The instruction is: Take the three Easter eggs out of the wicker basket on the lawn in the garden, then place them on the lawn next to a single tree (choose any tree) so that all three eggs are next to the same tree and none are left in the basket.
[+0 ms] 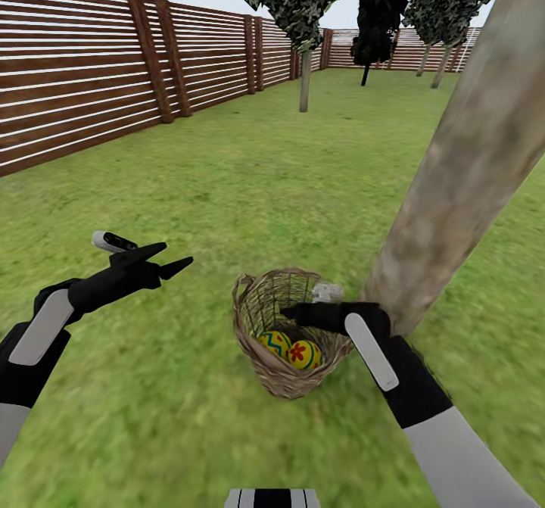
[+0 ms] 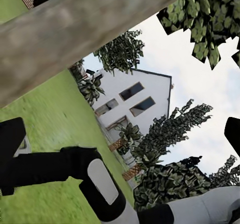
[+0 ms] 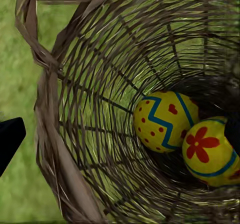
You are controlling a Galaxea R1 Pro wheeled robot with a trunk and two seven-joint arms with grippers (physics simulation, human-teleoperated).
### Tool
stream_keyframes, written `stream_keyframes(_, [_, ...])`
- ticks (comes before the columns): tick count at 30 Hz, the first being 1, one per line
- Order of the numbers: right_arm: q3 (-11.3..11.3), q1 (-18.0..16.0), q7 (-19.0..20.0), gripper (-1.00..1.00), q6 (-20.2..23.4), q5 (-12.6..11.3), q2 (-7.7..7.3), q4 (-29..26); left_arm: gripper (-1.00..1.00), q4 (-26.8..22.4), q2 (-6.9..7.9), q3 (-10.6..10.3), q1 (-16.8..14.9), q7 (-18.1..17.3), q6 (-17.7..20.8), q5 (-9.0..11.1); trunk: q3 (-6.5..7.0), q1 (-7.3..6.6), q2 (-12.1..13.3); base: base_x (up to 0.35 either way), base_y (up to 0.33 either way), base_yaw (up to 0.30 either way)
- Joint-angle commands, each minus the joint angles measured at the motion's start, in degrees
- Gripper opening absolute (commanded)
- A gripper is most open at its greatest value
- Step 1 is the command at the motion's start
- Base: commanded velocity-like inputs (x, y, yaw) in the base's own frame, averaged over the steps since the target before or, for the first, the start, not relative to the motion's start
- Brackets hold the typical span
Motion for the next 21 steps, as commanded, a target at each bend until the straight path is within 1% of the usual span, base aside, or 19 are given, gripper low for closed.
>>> stream_keyframes(1, [1.07,-0.05,-2.79,1.00,0.12,-0.18,-0.04,-0.06,1.00,0.09,0.09,-0.10,-0.04,-0.14,0.20,0.12,-0.04,-0.01,-0.02,0.002,0.002,0.000])
stream_keyframes(3, [2.00,-0.05,-6.37,1.00,0.16,0.15,-0.06,-0.11,1.00,0.27,0.11,-0.09,-0.04,-0.09,0.20,0.10,-0.04,-0.01,-0.02,0.001,0.001,0.000])
stream_keyframes(5, [2.36,-0.05,-9.03,1.00,0.25,0.27,-0.10,-0.14,1.00,0.34,0.08,-0.10,-0.04,-0.07,0.20,0.09,-0.04,-0.01,-0.02,0.023,0.004,0.000])
stream_keyframes(8, [2.49,-0.05,-11.67,1.00,0.44,0.32,-0.12,-0.18,1.00,0.43,0.05,-0.10,-0.04,-0.06,0.20,0.04,-0.04,-0.01,-0.02,0.184,0.072,0.000])
stream_keyframes(10, [2.53,-0.10,-14.49,1.00,0.61,0.14,-0.07,-0.14,1.00,0.76,0.04,-0.10,-0.04,-0.05,0.20,-0.02,-0.04,-0.01,-0.02,0.187,0.060,0.000])
stream_keyframes(13, [2.54,-0.26,-16.01,1.00,0.81,-0.07,-0.04,0.07,1.00,0.82,0.04,-0.10,-0.04,-0.05,0.20,-0.02,-0.04,-0.01,-0.02,0.053,0.016,0.000])
stream_keyframes(16, [2.54,-0.58,-16.20,1.00,0.88,-0.34,0.12,1.30,1.00,0.83,0.04,-0.10,-0.04,-0.05,0.17,-0.14,-0.04,-0.01,-0.02,0.006,0.002,0.000])
stream_keyframes(18, [2.46,-0.68,-16.27,1.00,0.92,-0.29,1.28,2.56,1.00,0.82,0.04,-0.10,-0.04,-0.05,0.14,-0.16,-0.04,-0.01,-0.02,0.064,0.036,0.000])
stream_keyframes(19, [2.35,-0.72,-16.36,1.00,0.92,-0.03,2.86,4.70,1.00,0.88,0.01,-0.15,-0.04,-0.05,0.12,-0.24,-0.04,-0.01,-0.02,0.185,0.147,0.000])
stream_keyframes(20, [2.31,-0.74,-16.46,1.00,0.91,0.03,3.58,6.45,1.00,0.89,-0.02,-0.17,-0.04,-0.05,0.12,-0.26,-0.04,-0.01,-0.02,0.218,0.176,0.000])
stream_keyframes(21, [2.30,-0.74,-16.54,1.00,0.90,-0.01,3.88,7.35,1.00,0.90,-0.02,-0.16,-0.04,-0.05,0.12,-0.28,-0.04,-0.01,-0.02,0.230,0.186,0.000])
